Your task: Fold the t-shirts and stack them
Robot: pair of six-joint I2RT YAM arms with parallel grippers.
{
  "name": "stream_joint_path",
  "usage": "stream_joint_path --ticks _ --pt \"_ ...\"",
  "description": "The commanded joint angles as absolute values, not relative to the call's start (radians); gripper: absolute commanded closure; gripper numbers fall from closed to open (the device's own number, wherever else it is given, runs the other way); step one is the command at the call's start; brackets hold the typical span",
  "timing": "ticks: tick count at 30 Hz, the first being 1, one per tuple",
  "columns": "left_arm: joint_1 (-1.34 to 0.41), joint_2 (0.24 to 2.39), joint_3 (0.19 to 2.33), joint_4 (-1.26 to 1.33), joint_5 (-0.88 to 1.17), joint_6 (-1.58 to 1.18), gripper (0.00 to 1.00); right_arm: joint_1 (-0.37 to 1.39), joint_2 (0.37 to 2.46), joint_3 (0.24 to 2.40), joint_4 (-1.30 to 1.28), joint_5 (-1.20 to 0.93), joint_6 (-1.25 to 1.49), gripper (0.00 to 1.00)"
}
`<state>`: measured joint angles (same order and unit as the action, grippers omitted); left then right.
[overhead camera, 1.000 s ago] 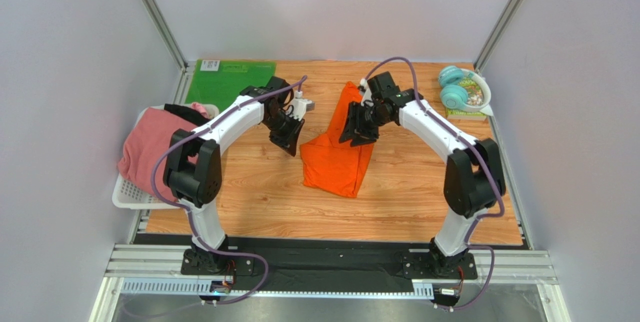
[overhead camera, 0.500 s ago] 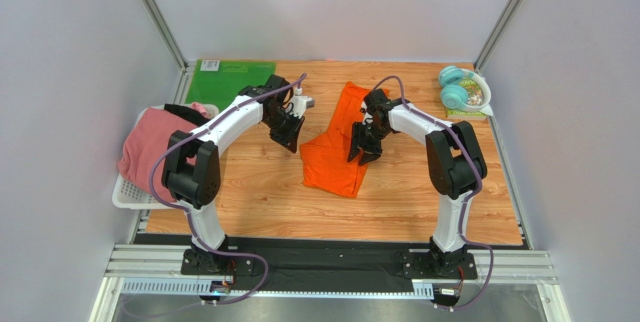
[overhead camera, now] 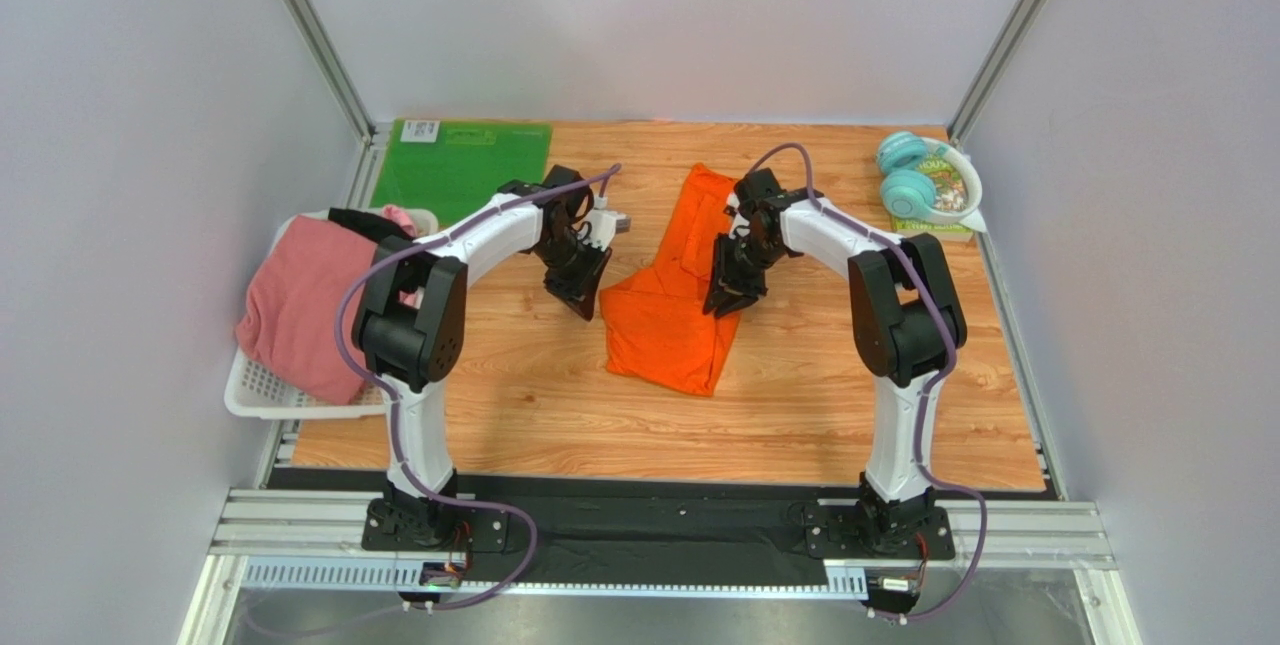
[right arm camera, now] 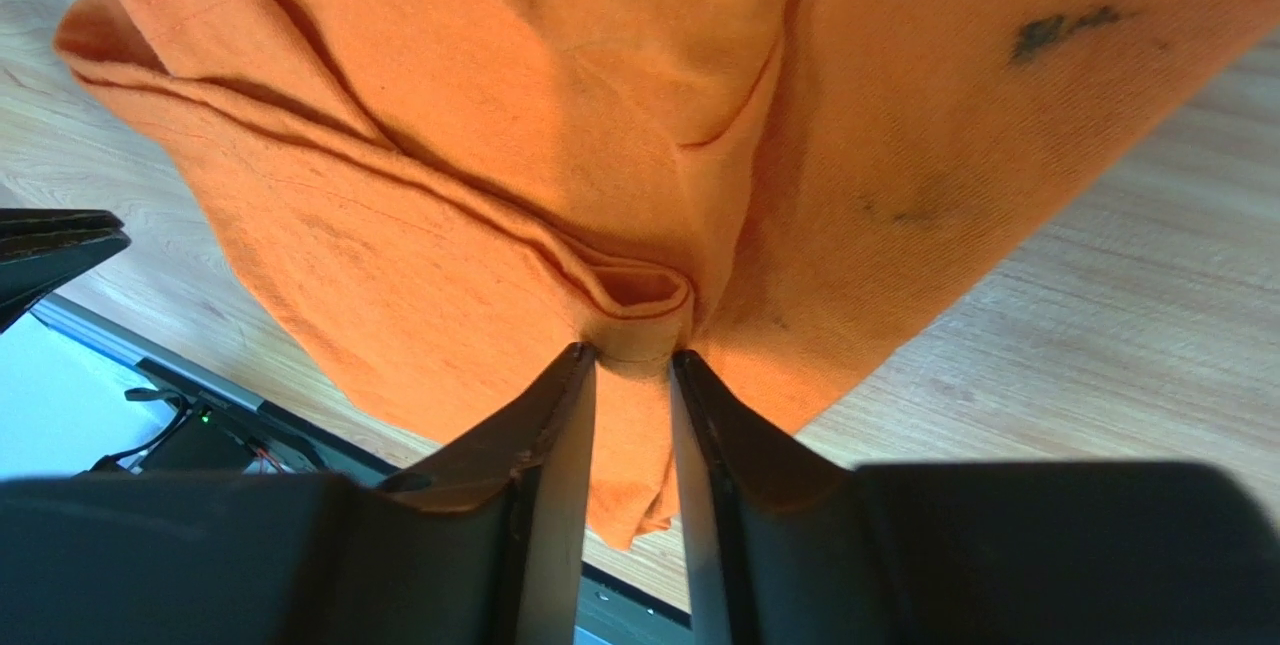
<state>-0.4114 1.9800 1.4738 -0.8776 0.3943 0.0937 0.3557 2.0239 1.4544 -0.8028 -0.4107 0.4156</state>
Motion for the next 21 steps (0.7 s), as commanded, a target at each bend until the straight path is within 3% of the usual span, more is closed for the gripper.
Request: stream_joint_path --ticks 1,7,15,21 --pt "-0.405 1.919 1.499 -0.873 0.413 0.084 0.9 0.351 2.023 1.483 -0.767 -0.443 0.396 0.76" --pt "-0.397 1.868 1.491 -0.873 0.397 0.08 0.9 0.351 1.99 1.447 -0.75 -0.483 0.405 0.98" --pt "-0.336 1.795 1.532 -0.905 0.393 0.075 0.9 0.385 1.835 1.336 -0.741 -0.529 0.414 1.0" --pt "-0.298 1.747 1.562 -0.928 0.376 0.072 0.9 0.538 1.547 1.159 -0.79 -0.531 0.428 1.0"
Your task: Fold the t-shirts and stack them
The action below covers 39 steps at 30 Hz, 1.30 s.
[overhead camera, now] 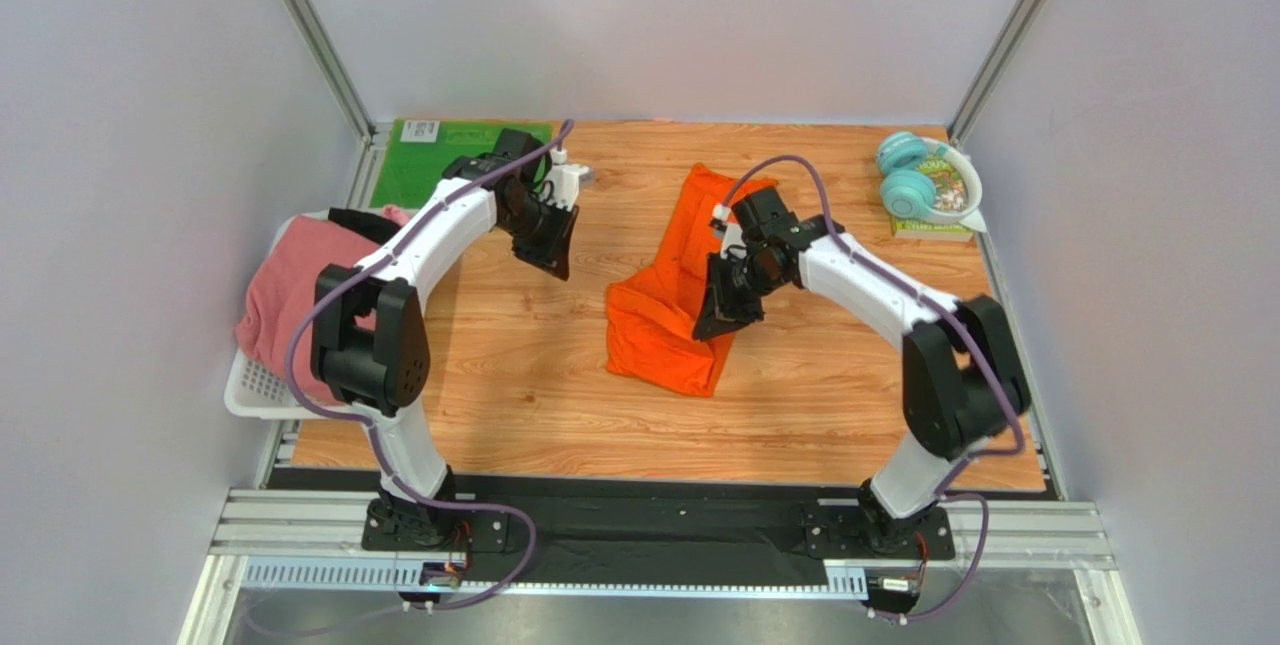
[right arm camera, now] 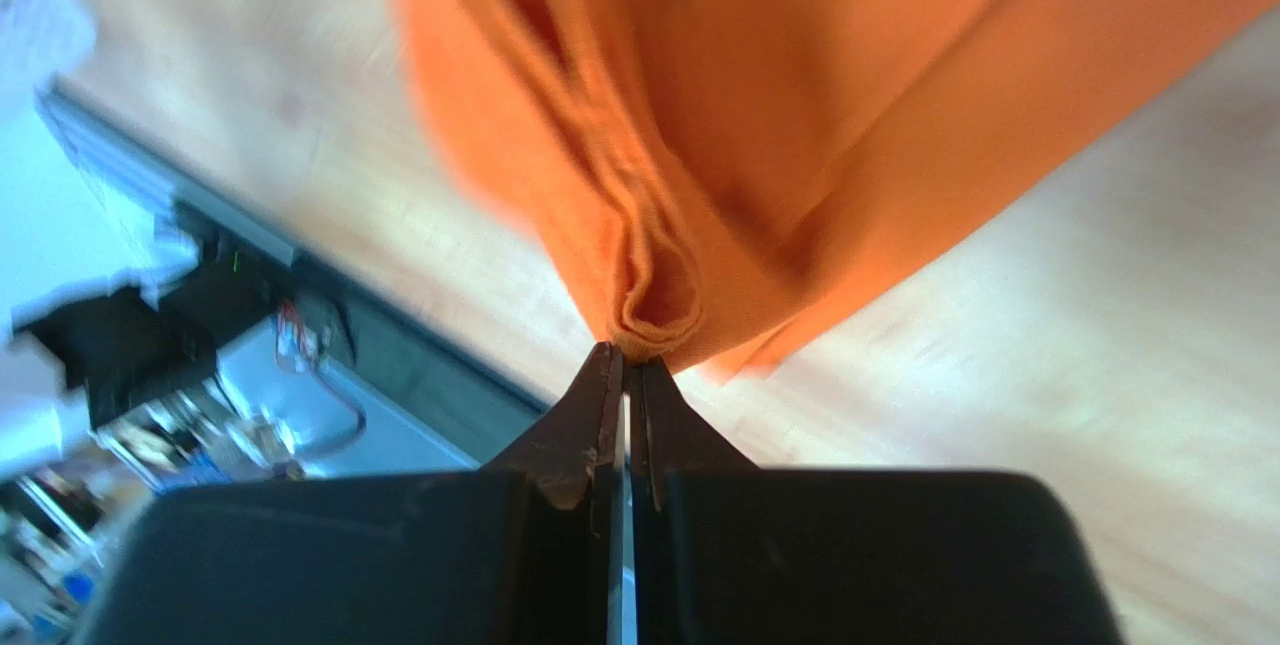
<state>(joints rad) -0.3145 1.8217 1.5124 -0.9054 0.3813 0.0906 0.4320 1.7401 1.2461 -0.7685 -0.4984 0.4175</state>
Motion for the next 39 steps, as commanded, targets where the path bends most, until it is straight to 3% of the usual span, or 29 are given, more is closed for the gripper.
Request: stream_joint_path --ticks 1,8,11,12,15,18,21,24,30,39 --pt "-0.298 1.741 1.56 -0.928 0.377 0.069 0.9 0.564 1.514 1.129 -0.796 -0.541 0.429 0.99" --pt "-0.298 1.691 1.563 -0.936 0.374 0.055 0.9 0.876 1.269 0.847 -0.775 -0.568 0.552 0.9" --pt "-0.298 1.678 1.569 -0.943 0.376 0.057 0.89 0.981 1.194 0.737 -0.749 -0.584 0.612 0.75" --pt "-0.298 1.678 1.577 -0.953 0.379 0.057 0.89 1.001 1.177 0.712 -0.727 -0.595 0.623 0.63" --pt "-0.299 1.678 1.588 -0.968 0.391 0.06 0.89 1.034 1.183 0.664 -0.75 -0.586 0.626 0.47" --pt "-0.307 1.672 1.577 -0.971 0.396 0.061 0.89 1.026 1.215 0.733 -0.863 -0.488 0.575 0.37" --pt "-0.339 1.671 1.546 -0.969 0.396 0.069 0.89 0.941 1.232 0.897 -1.0 -0.214 0.581 0.37" --pt "-0.4 1.667 1.506 -0.965 0.394 0.069 0.89 0.772 1.253 1.024 -0.997 0.03 0.591 0.48" --pt "-0.453 1.625 1.497 -0.971 0.422 0.046 0.89 0.553 1.432 1.121 -0.785 -0.035 0.494 0.5" --pt "-0.453 1.605 1.485 -0.971 0.39 0.061 0.89 0.525 1.738 1.19 -0.641 -0.256 0.454 0.57"
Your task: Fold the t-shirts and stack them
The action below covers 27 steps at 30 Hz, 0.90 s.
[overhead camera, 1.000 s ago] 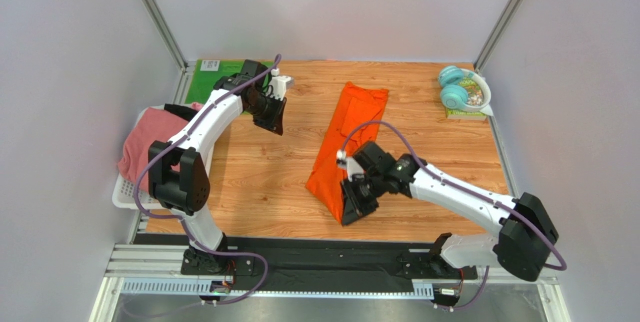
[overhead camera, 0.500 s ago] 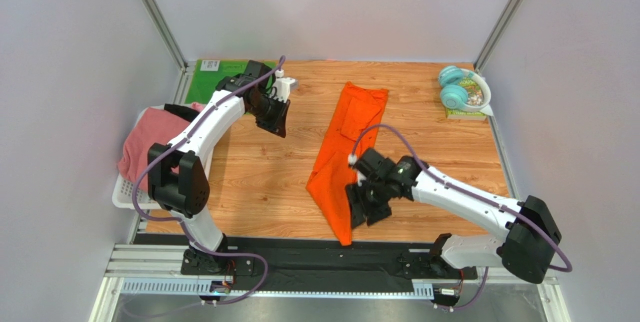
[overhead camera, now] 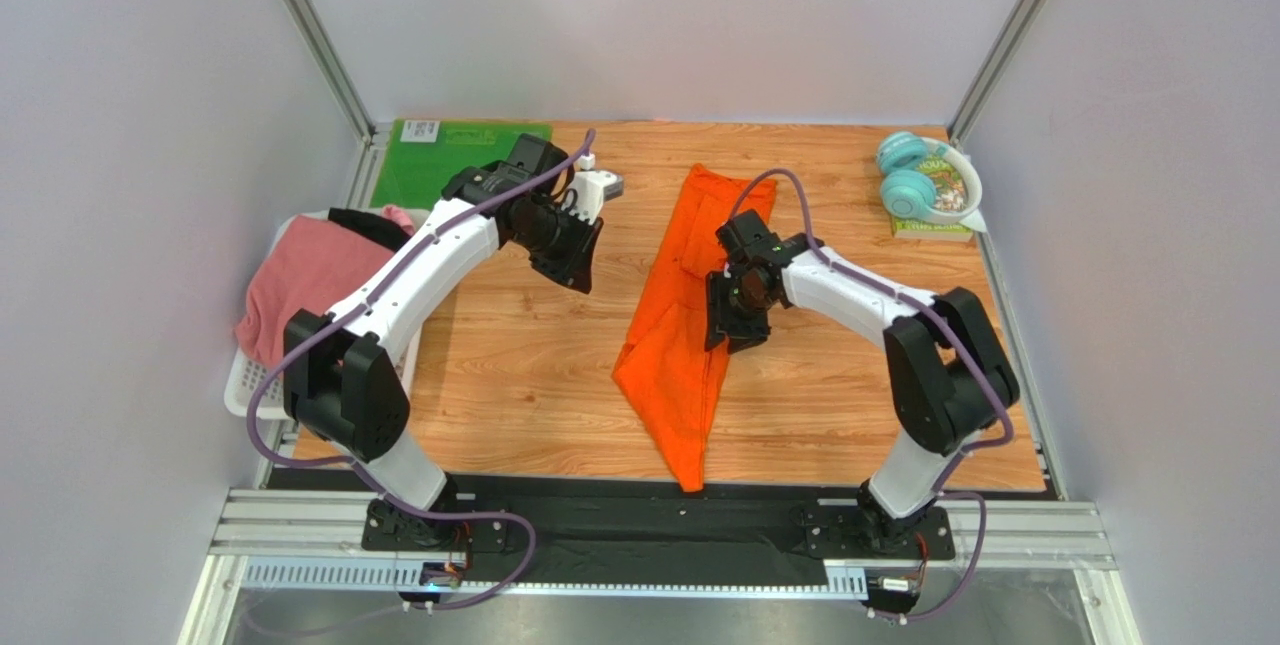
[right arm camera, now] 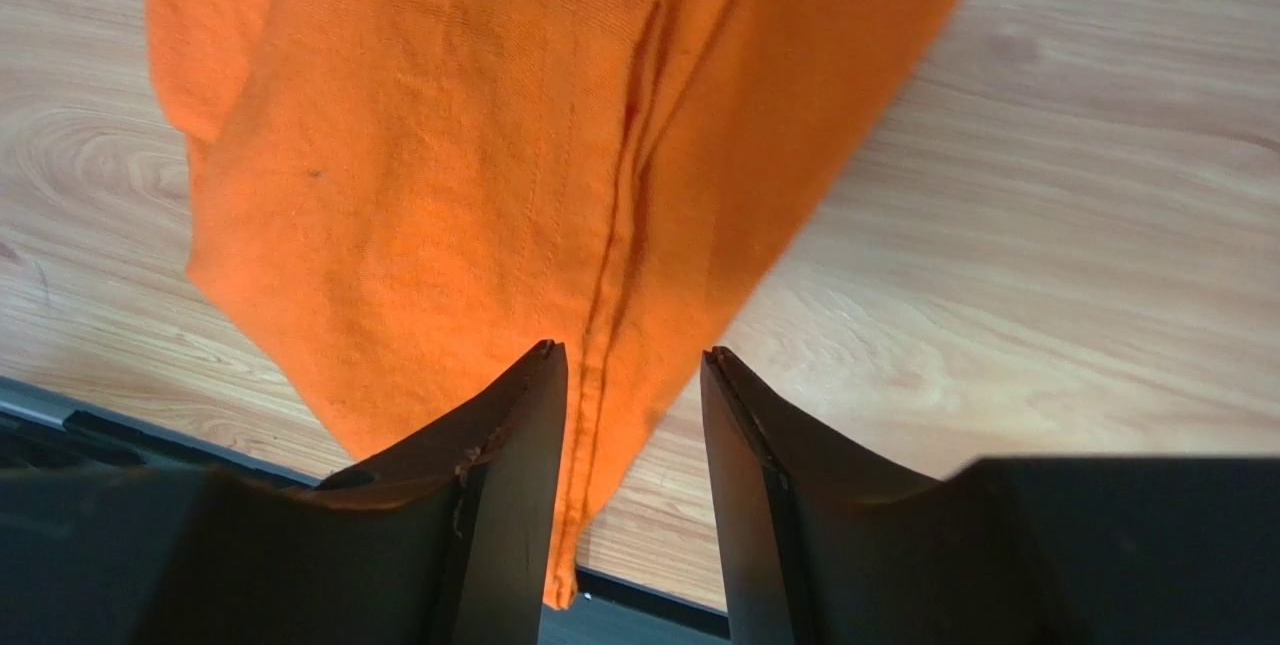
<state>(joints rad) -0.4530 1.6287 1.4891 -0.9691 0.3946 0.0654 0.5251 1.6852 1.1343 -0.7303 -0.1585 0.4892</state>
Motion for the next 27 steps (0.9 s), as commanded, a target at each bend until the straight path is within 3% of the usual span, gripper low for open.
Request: stream_joint_path --ticks 1,13,17,27 --pt "-0.453 1.605 1.483 -0.971 0.382 0.063 0.89 0.525 1.755 1.204 -0.64 -0.264 0.454 0.58" --pt "-0.451 1.609 1.494 -0.968 0.379 0.064 0.89 0.525 1.822 1.204 -0.6 -0.316 0.459 0.63" --pt "-0.451 1.605 1.494 -0.968 0.374 0.067 0.89 0.525 1.828 1.2 -0.586 -0.325 0.462 0.69" --pt "-0.451 1.591 1.494 -0.969 0.37 0.071 0.89 0.525 1.809 1.197 -0.63 -0.304 0.44 0.66"
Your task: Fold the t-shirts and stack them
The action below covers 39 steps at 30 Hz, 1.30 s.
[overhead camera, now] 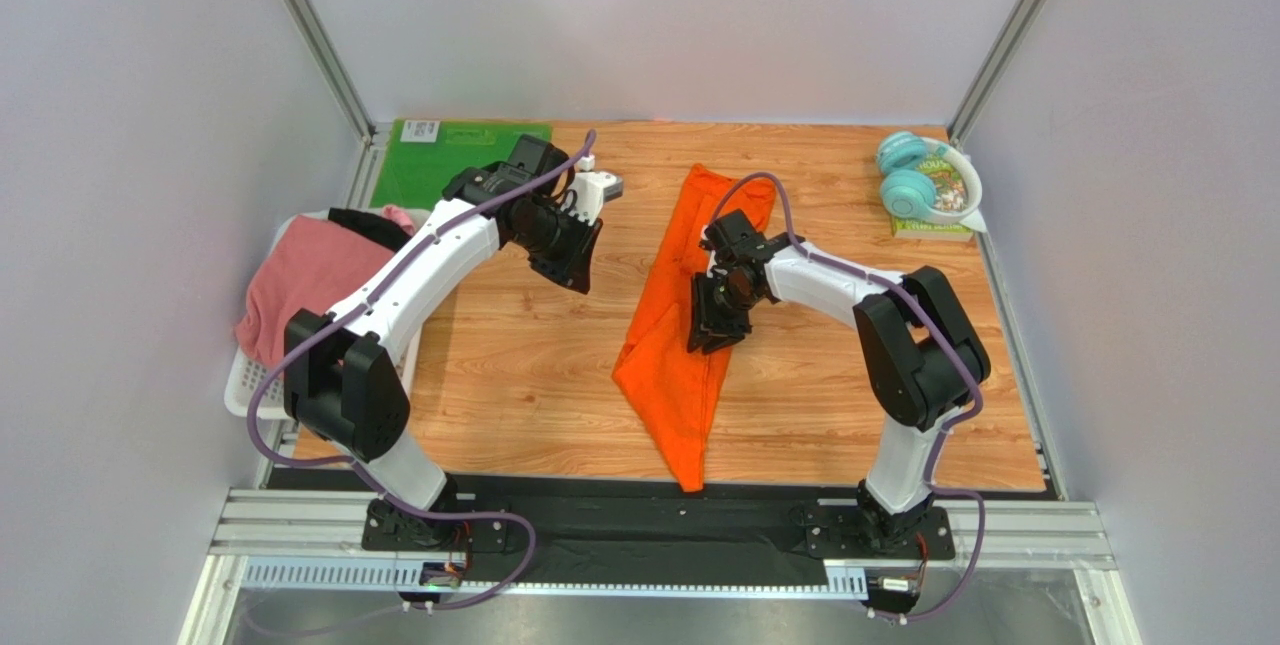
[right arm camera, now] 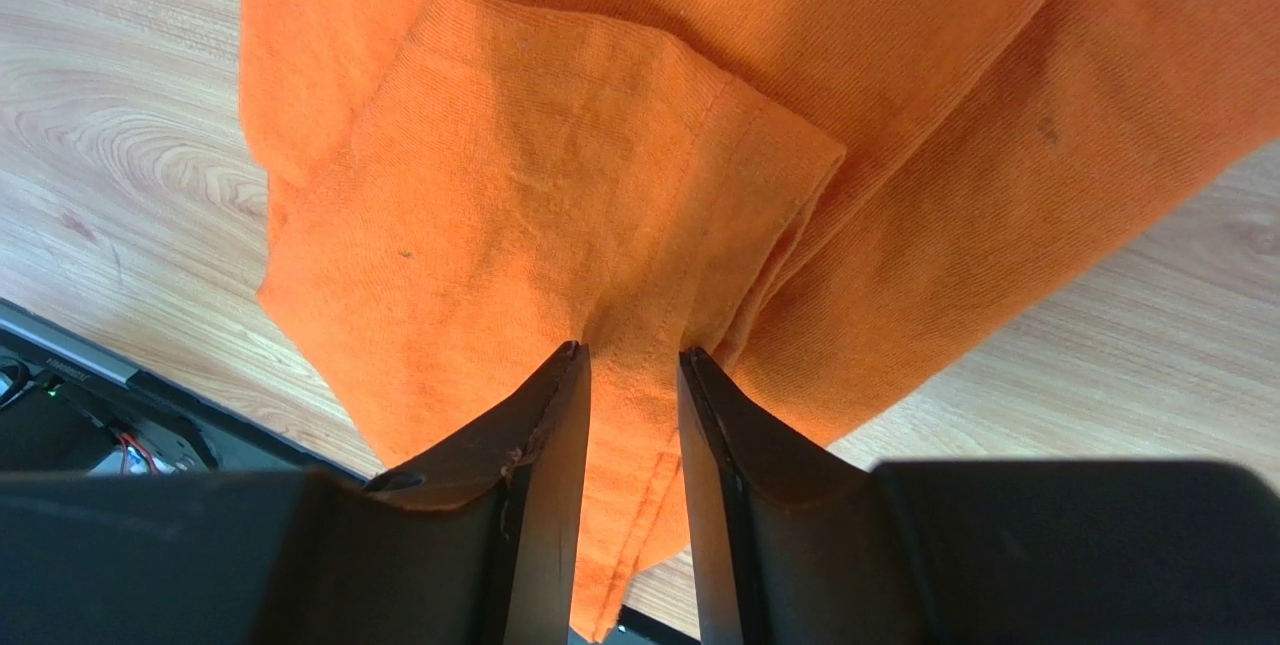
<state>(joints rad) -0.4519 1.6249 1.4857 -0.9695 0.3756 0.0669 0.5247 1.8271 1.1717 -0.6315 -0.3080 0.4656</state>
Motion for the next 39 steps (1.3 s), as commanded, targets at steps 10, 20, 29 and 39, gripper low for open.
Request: stream_joint_path --ticks 10,20,29,39 --pt "-0.451 1.585 1.488 -0.973 0.374 0.068 0.89 0.52 1.756 1.157 -0.649 -0.284 0.423 0.66" --pt "-0.451 1.582 1.483 -0.977 0.382 0.066 0.89 0.494 1.787 1.146 -0.643 -0.278 0.411 0.65" --pt "-0.451 1.583 1.489 -0.982 0.387 0.067 0.89 0.488 1.815 1.147 -0.62 -0.31 0.419 0.66" --pt "-0.451 1.578 1.491 -0.985 0.391 0.069 0.89 0.488 1.836 1.17 -0.604 -0.367 0.436 0.74"
